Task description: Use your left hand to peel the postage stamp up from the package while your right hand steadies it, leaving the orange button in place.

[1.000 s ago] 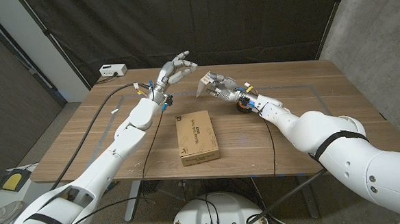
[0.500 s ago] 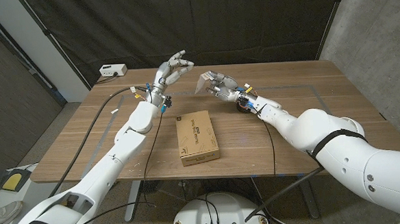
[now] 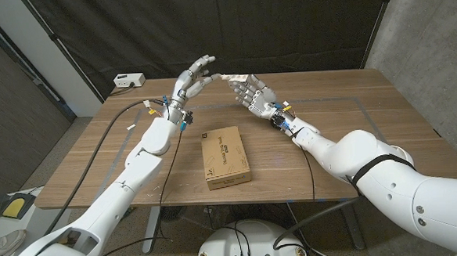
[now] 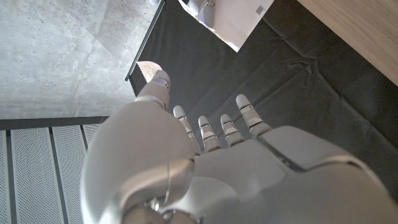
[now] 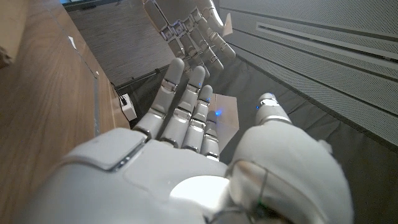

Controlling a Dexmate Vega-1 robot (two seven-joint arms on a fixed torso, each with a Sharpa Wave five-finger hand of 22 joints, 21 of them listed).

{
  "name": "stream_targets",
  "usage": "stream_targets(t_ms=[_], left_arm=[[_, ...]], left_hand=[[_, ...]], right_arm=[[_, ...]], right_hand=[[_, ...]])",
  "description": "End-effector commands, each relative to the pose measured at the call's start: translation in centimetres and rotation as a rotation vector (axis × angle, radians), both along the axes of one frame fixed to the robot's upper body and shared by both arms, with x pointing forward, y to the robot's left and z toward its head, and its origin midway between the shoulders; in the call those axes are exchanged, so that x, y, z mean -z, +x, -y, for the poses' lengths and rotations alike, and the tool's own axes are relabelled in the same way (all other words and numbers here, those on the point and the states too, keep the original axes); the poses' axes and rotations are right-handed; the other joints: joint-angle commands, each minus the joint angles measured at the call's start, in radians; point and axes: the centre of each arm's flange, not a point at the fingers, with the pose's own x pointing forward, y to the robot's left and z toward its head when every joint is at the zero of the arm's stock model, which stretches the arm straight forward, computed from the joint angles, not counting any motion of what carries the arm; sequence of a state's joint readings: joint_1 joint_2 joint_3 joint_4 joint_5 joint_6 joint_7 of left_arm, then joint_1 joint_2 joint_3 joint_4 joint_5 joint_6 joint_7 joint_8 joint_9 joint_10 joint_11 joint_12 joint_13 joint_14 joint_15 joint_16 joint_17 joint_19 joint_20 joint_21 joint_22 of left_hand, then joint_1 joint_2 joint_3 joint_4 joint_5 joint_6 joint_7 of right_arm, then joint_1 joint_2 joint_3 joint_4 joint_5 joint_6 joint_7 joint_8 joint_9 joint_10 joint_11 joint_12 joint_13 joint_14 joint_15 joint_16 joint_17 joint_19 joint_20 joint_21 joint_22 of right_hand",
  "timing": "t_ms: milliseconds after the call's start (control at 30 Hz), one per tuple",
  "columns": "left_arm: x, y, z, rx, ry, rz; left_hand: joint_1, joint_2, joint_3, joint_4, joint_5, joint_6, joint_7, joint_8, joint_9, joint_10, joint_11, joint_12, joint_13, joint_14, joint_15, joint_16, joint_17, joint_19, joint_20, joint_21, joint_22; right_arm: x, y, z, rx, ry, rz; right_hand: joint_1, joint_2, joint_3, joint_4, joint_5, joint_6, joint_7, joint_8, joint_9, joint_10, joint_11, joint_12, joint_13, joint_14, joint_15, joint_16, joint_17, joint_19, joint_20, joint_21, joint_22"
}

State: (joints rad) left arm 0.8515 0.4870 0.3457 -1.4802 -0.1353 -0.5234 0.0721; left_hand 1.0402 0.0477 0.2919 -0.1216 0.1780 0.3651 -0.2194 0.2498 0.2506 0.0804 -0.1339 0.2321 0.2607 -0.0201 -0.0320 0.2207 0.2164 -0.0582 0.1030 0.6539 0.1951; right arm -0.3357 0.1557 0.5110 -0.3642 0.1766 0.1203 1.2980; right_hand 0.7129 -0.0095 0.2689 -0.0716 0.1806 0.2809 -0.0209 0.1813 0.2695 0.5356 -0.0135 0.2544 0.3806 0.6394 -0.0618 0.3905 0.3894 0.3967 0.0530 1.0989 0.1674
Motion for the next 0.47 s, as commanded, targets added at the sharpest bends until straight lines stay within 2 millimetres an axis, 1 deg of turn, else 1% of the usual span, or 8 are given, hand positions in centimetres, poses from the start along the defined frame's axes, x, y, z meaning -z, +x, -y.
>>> stream_targets(t_ms=[33, 100, 133, 167, 233, 300, 333, 467], left_arm=[[0.3, -2.0, -0.1, 0.023, 0.014, 0.030], [0.4, -2.3, -0.1, 0.021, 0.011, 0.035], [0.5, -2.4, -0.1, 0.026, 0.011, 0.035], [0.5, -2.5, -0.1, 0.021, 0.005, 0.034], [0.8, -2.5, -0.1, 0.026, 0.002, 0.025], [1.0, -2.3, -0.1, 0.018, 0.000, 0.014], [1.1, -2.2, -0.2, 0.018, 0.000, 0.006], [1.7, -1.6, -0.4, 0.028, -0.028, -0.036]], left_hand=[[-0.013, -0.008, -0.009, 0.002, 0.002, -0.020, -0.001, -0.009, 0.001, -0.014, -0.001, -0.002, 0.004, -0.008, -0.005, -0.003, 0.002, -0.012, 0.002, -0.005, 0.001], [-0.016, -0.008, -0.011, 0.003, 0.002, -0.025, -0.001, -0.010, 0.001, -0.014, 0.000, -0.002, 0.004, -0.008, -0.005, -0.003, 0.002, -0.015, 0.005, -0.007, 0.001], [-0.018, -0.009, -0.012, 0.004, 0.002, -0.027, -0.001, -0.011, 0.001, -0.015, -0.005, -0.002, 0.004, -0.008, -0.006, -0.003, 0.001, -0.015, 0.002, -0.007, 0.001], [-0.020, -0.010, -0.013, 0.005, 0.002, -0.029, -0.001, -0.011, 0.001, -0.016, -0.002, -0.002, 0.004, -0.010, -0.005, -0.004, 0.001, -0.015, 0.004, -0.007, 0.001], [-0.023, -0.010, -0.015, 0.006, 0.003, -0.031, -0.002, -0.011, 0.001, -0.019, -0.007, -0.003, 0.004, -0.010, -0.005, -0.004, 0.001, -0.015, 0.003, -0.007, 0.001], [-0.026, -0.011, -0.017, 0.008, 0.003, -0.033, -0.002, -0.012, 0.001, -0.022, -0.002, -0.003, 0.005, -0.013, -0.006, -0.005, 0.001, -0.020, 0.004, -0.010, 0.001], [-0.027, -0.011, -0.018, 0.008, 0.003, -0.035, -0.002, -0.012, 0.001, -0.024, 0.000, -0.004, 0.005, -0.013, -0.006, -0.006, 0.001, -0.020, 0.003, -0.010, 0.001], [-0.038, -0.007, -0.023, 0.014, 0.005, -0.054, -0.001, -0.018, 0.002, -0.044, 0.007, -0.009, 0.006, -0.027, 0.002, -0.010, 0.001, -0.035, 0.008, -0.016, 0.002]], right_arm=[[1.1, -1.3, 1.4, -0.007, 0.095, 0.091], [1.1, -1.6, 1.5, -0.007, 0.098, 0.105], [1.1, -1.7, 1.5, -0.003, 0.099, 0.107], [1.2, -1.8, 1.5, 0.003, 0.101, 0.102], [1.2, -1.9, 1.3, 0.009, 0.100, 0.086], [1.3, -2.0, 1.0, 0.014, 0.110, 0.069], [1.3, -2.0, 0.9, 0.019, 0.120, 0.061], [1.2, -1.7, 0.5, 0.021, 0.169, 0.033]], right_hand=[[-0.045, -0.012, -0.016, 0.019, -0.001, -0.019, -0.001, 0.007, -0.008, -0.021, 0.005, -0.010, -0.010, -0.016, -0.092, -0.016, -0.006, -0.005, 0.024, -0.018, 0.001], [-0.073, -0.021, -0.028, 0.029, 0.002, -0.039, -0.004, 0.005, -0.016, -0.063, 0.019, -0.026, -0.019, -0.045, -0.076, -0.038, -0.012, -0.018, 0.043, -0.037, 0.002], [-0.083, -0.023, -0.032, 0.032, 0.003, -0.045, -0.004, 0.006, -0.020, -0.081, 0.018, -0.033, -0.024, -0.063, -0.066, -0.050, -0.016, -0.032, 0.053, -0.050, 0.002], [-0.094, -0.024, -0.035, 0.035, 0.005, -0.052, -0.006, 0.008, -0.026, -0.099, 0.027, -0.038, -0.032, -0.092, -0.056, -0.068, -0.021, -0.061, 0.075, -0.072, 0.002], [-0.105, -0.024, -0.039, 0.038, 0.007, -0.062, -0.013, 0.009, -0.035, -0.130, 0.022, -0.045, -0.043, -0.132, -0.043, -0.094, -0.028, -0.084, 0.090, -0.098, 0.003], [-0.109, -0.019, -0.038, 0.039, 0.008, -0.073, -0.013, 0.008, -0.039, -0.146, 0.032, -0.049, -0.048, -0.146, -0.035, -0.104, -0.031, -0.102, 0.102, -0.114, 0.003], [-0.109, -0.016, -0.037, 0.039, 0.008, -0.078, -0.013, 0.007, -0.040, -0.154, 0.037, -0.050, -0.051, -0.151, -0.032, -0.107, -0.032, -0.105, 0.103, -0.118, 0.004], [-0.102, -0.009, -0.031, 0.035, 0.010, -0.082, -0.011, 0.008, -0.043, -0.158, 0.036, -0.049, -0.054, -0.147, -0.040, -0.108, -0.033, -0.110, 0.103, -0.125, 0.004]])
